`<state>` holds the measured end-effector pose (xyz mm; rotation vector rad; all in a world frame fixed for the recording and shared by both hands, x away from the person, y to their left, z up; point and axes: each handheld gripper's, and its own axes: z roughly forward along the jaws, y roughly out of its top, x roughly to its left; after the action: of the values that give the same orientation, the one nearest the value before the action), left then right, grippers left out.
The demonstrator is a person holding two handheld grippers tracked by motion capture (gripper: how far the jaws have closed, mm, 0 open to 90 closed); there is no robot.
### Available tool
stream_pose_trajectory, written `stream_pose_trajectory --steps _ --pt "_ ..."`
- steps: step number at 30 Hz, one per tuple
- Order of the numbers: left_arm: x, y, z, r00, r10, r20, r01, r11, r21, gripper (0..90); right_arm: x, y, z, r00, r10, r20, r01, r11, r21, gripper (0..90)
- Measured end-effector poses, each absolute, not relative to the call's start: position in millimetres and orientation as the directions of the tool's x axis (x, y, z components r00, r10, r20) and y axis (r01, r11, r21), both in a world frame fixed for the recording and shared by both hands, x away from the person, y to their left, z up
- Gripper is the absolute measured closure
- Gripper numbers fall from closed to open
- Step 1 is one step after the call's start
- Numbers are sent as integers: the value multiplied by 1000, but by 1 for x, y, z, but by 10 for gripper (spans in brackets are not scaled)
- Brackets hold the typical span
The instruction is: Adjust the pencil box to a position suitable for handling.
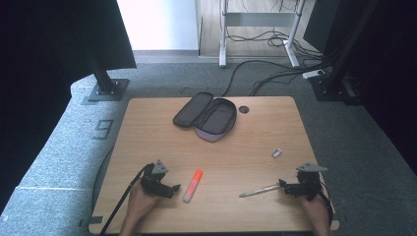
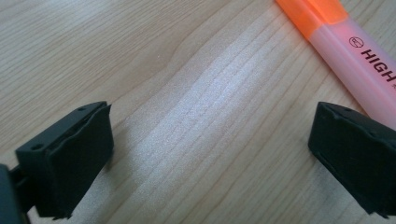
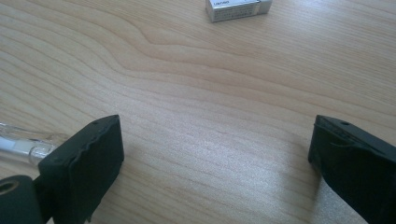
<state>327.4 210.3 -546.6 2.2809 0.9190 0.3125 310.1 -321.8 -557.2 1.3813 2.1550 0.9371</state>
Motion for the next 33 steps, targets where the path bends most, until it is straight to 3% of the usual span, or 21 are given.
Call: stream_pose_trajectory --steps 10,14,33 --pt "329 216 -537 736 670 -94 519 -471 713 0 310 -322 -557 -423 906 14 628 282 725 30" --pt "330 216 -532 736 668 -108 535 -477 697 0 310 -322 -557 -423 906 14 628 282 725 30" --pt "351 198 -513 750 660 -47 487 -503 714 0 310 -322 -557 -423 906 14 628 282 725 30"
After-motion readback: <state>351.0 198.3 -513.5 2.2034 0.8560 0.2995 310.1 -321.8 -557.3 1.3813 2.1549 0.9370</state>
